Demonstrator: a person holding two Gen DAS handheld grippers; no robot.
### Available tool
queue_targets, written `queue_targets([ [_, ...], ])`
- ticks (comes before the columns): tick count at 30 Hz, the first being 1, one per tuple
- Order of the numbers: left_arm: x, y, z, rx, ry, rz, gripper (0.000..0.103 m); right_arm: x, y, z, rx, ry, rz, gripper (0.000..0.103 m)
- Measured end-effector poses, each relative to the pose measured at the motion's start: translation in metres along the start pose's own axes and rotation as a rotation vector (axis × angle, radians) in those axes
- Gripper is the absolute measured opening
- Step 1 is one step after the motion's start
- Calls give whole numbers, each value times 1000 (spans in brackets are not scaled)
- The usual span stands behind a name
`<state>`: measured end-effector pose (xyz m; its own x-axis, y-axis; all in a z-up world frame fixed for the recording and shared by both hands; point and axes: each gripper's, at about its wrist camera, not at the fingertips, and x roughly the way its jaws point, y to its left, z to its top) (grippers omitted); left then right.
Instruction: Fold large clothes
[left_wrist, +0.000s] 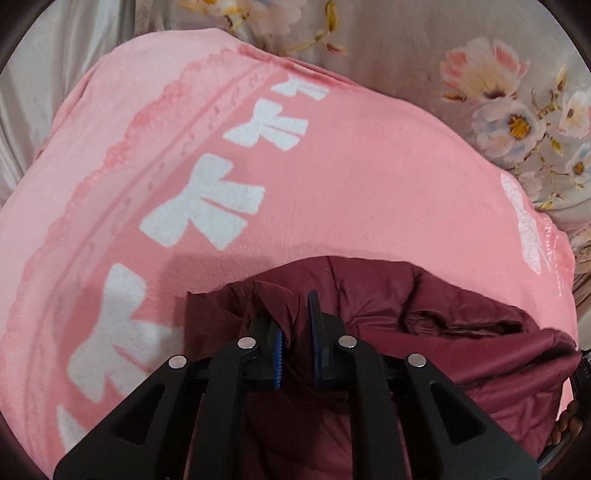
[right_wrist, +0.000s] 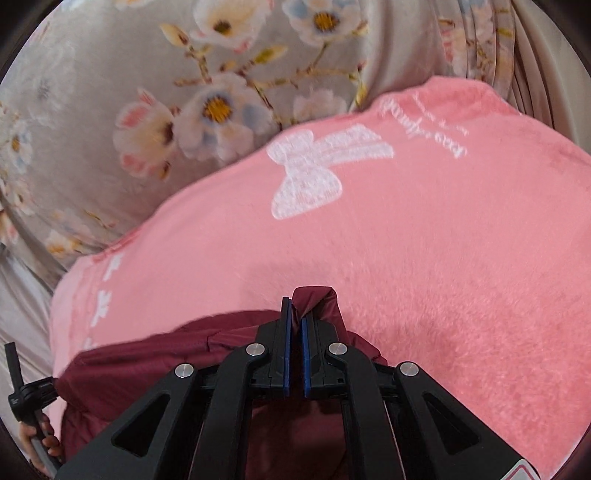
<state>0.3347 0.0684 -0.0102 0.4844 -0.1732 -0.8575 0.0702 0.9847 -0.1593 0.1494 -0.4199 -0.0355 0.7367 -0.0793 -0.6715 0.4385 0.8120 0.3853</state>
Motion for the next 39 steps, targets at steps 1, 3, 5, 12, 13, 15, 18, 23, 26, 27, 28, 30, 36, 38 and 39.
queue_targets([
  [1,5,-1,-2,7,-2,2,14,7,-1,-3,-4,14,-6,4],
  [3,16,-3,-8,24,-10,6,16,22,-7,-11,12,41,-9,4],
  [5,21,-3,-11,21,-23,0,16,28,-12,-12,45,51,10,5],
  [12,-7,9,1,-53,-31,-51,30,-2,-18,-6,87,-10,52,23],
  [13,-17,13,3,-62,-49,-65,42,-14,-17,-4,84,-44,43,26],
  [15,-42,18,8,-64,-106,-44,57,-47,-11,1,61,-120,27,28],
  [18,-83,7,13,8,-222,97,59,-76,12,6,-3,-161,41,30],
  [23,-85,-51,3,126,-152,-11,59,-62,90,-7,-169,-8,147,39],
  [26,-58,-94,-17,216,-57,-42,59,-28,141,-33,-336,116,146,39],
  [27,-48,-105,-22,239,-38,-40,59,-15,154,-42,-381,155,146,39],
  [28,-41,-111,-26,252,-22,-38,59,-5,162,-49,-409,187,145,39],
  [30,-26,-120,-31,259,15,-45,59,13,172,-58,-455,229,123,35],
  [36,-9,-128,-22,262,31,-42,59,29,178,-37,-427,204,140,1],
  [38,-8,-127,-14,253,28,-50,59,20,183,-26,-428,155,153,1],
  [39,-5,-126,-9,248,31,-52,59,20,186,-21,-433,133,152,0],
])
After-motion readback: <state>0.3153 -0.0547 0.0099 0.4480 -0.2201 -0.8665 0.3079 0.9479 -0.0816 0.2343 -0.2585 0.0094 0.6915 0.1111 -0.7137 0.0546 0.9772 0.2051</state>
